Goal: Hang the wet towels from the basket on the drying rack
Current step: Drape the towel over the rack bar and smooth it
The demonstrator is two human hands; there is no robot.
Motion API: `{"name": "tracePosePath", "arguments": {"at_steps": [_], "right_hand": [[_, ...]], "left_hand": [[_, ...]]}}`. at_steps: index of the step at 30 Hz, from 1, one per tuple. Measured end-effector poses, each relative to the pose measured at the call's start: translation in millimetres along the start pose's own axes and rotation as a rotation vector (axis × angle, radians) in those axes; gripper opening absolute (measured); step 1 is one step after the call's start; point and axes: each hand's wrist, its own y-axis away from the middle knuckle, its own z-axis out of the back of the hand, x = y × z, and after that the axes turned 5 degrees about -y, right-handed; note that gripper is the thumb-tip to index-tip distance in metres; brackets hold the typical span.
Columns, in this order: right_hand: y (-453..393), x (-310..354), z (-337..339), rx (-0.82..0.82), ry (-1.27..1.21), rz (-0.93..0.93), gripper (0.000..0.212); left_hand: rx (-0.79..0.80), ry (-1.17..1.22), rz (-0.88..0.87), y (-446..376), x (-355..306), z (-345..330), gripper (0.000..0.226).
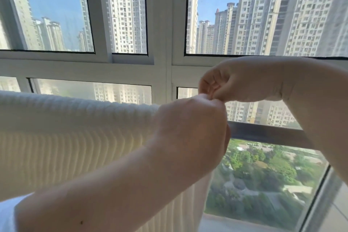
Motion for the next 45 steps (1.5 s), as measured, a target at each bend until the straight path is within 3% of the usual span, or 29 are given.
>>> {"name": "tracePosePath", "arguments": {"at_steps": [3, 7, 11, 15, 23, 29, 34, 38, 45], "right_hand": [[-6.5, 10.8, -0.4, -0.029, -0.030, 0.008, 0.015], [-25.0, 34.4, -11.8, 0.006, 0.012, 0.037, 0.009], [-59.7, 73.2, -33.1, -0.047, 0.102, 0.114, 0.013], [-107.8, 126.8, -53.1, -0.072, 0.199, 0.193, 0.017], [-218.1, 251.3, -100.2, -0.027, 0.525, 0.347, 0.034], [-286.4, 326.9, -144.2, -0.039, 0.461, 0.415, 0.032], [-328.9, 367.8, -172.0, -0.019, 0.513, 0.410, 0.036], [-364.3, 395.8, -191.3, -0.058, 0.561, 0.436, 0.038], [-390.9, 417.3, -215.0, -0.030, 0.562, 0.453, 0.038]], "left_hand": [[-0.025, 0.053, -0.164, 4.5, -6.7, -8.2, 0.012], [0.060, 0.326, -0.308, 22.3, 21.8, 0.3, 0.035], [-0.051, 0.444, -0.345, 35.5, 86.0, 8.6, 0.020], [-0.093, 0.450, -0.215, 51.0, 168.1, 21.4, 0.014], [-0.260, 0.222, 0.302, 96.3, 366.3, 63.2, 0.017], [-0.191, -0.101, 0.553, 140.5, 523.8, 96.0, 0.027], [-0.083, -0.224, 0.735, 151.8, 591.5, 99.3, 0.026], [-0.061, -0.170, 0.879, 148.9, 622.2, 104.3, 0.031], [0.026, -0.301, 0.792, 167.2, 652.4, 112.8, 0.028]]}}
